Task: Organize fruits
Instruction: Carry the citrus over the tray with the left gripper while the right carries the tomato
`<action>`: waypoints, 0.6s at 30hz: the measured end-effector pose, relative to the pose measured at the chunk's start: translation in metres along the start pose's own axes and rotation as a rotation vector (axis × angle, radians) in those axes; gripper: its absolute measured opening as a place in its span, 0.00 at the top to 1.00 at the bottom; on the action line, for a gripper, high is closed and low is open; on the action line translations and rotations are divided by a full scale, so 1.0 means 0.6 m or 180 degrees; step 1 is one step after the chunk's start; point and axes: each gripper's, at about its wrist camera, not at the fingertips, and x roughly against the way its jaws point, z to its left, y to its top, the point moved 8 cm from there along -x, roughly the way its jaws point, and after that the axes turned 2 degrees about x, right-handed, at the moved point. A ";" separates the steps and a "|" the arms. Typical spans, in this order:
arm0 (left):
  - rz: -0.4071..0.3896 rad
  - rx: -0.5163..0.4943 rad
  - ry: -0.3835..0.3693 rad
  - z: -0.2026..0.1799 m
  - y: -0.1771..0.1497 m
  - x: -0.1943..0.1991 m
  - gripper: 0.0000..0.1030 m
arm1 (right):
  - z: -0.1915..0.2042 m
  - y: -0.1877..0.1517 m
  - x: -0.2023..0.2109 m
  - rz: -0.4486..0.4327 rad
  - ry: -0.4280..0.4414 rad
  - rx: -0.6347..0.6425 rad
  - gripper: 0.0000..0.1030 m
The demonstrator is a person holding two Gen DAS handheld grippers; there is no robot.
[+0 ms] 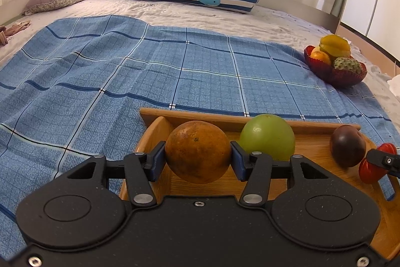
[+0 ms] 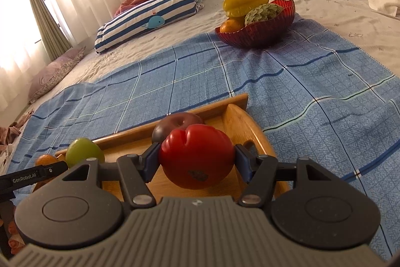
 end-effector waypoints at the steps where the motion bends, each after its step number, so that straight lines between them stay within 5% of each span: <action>1: 0.0006 -0.0001 0.0003 0.000 -0.001 -0.001 0.51 | -0.001 -0.002 -0.001 0.0018 -0.0005 0.0012 0.36; 18: 0.0090 -0.0024 -0.0002 -0.006 -0.010 -0.017 0.51 | 0.001 -0.007 -0.006 0.0080 -0.0049 0.0112 0.36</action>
